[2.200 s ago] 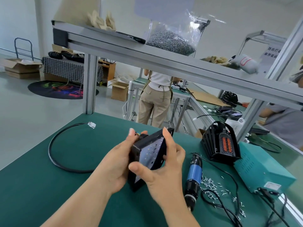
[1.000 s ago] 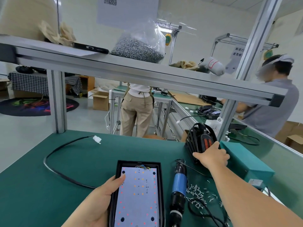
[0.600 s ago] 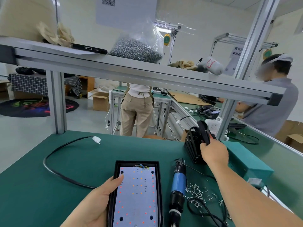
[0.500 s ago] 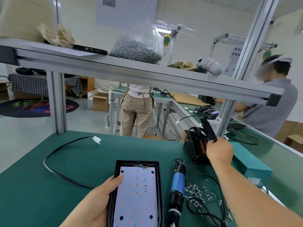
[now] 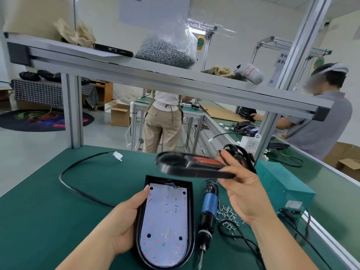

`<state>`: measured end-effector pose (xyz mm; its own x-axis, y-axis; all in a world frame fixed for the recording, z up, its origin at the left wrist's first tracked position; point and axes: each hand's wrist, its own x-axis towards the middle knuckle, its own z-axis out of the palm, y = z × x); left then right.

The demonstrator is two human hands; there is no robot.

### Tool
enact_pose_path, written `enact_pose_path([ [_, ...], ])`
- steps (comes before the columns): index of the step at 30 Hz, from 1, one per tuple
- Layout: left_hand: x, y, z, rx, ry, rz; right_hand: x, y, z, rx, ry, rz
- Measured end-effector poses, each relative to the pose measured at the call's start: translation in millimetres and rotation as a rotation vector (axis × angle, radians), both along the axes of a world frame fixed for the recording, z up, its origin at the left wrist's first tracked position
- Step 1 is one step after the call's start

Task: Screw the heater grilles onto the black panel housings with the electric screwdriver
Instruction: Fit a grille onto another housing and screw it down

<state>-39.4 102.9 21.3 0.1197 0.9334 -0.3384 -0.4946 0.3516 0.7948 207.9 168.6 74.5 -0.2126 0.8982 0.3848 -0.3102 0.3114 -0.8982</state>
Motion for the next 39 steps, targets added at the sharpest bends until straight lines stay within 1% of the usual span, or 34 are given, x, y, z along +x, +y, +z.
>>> enact_pose_path([
  [4,-2.9,3.0,-2.1,-0.01,-0.004,0.007,-14.7,-16.9,-1.7,0.06,-0.117,0.171],
  [7,-7.1,1.4,-0.8,-0.036,-0.034,0.009,-15.0,-15.2,1.1,0.111,-0.308,0.216],
  [10,-12.4,2.7,-2.5,-0.041,-0.066,-0.036,-10.9,-7.9,9.6,0.147,-0.522,0.268],
  [14,-13.9,4.5,-3.1,0.02,-0.049,-0.102,-9.3,4.3,18.3,0.199,-0.867,0.226],
  [17,-7.9,2.8,-2.2,0.115,-0.01,-0.095,-21.4,7.8,13.5,0.293,-1.042,0.096],
  [20,-6.5,2.4,-5.8,0.152,0.044,-0.044,-33.0,8.6,0.6,0.326,-1.063,-0.101],
  [21,-7.0,2.6,-6.9,0.149,0.051,-0.019,-36.8,5.5,-4.2,0.308,-1.039,-0.158],
  [24,-7.0,3.8,-10.6,0.125,0.062,0.068,-47.2,-7.7,-16.0,0.164,-0.862,-0.343],
  [25,-6.1,4.2,-11.1,0.125,0.058,0.096,-50.3,-11.7,-19.3,0.147,-0.858,-0.387],
  [28,-3.9,4.1,-10.7,0.137,0.013,0.148,-57.9,-20.8,-26.9,0.104,-1.027,-0.381],
  [29,-4.0,3.2,-10.2,0.142,-0.001,0.16,-61.3,-23.5,-28.2,0.097,-1.049,-0.364],
  [32,-4.7,1.2,-8.8,0.153,-0.034,0.177,-69.1,-26.3,-26.2,0.107,-1.036,-0.413],
  [36,-1.8,-0.5,-6.0,0.11,-0.077,0.157,-81.5,-25.7,-18.1,0.156,-0.996,-0.494],
  [39,-0.1,-1.1,-4.3,0.105,-0.144,0.142,-97.3,-31.0,-22.4,0.168,-1.064,-0.553],
])
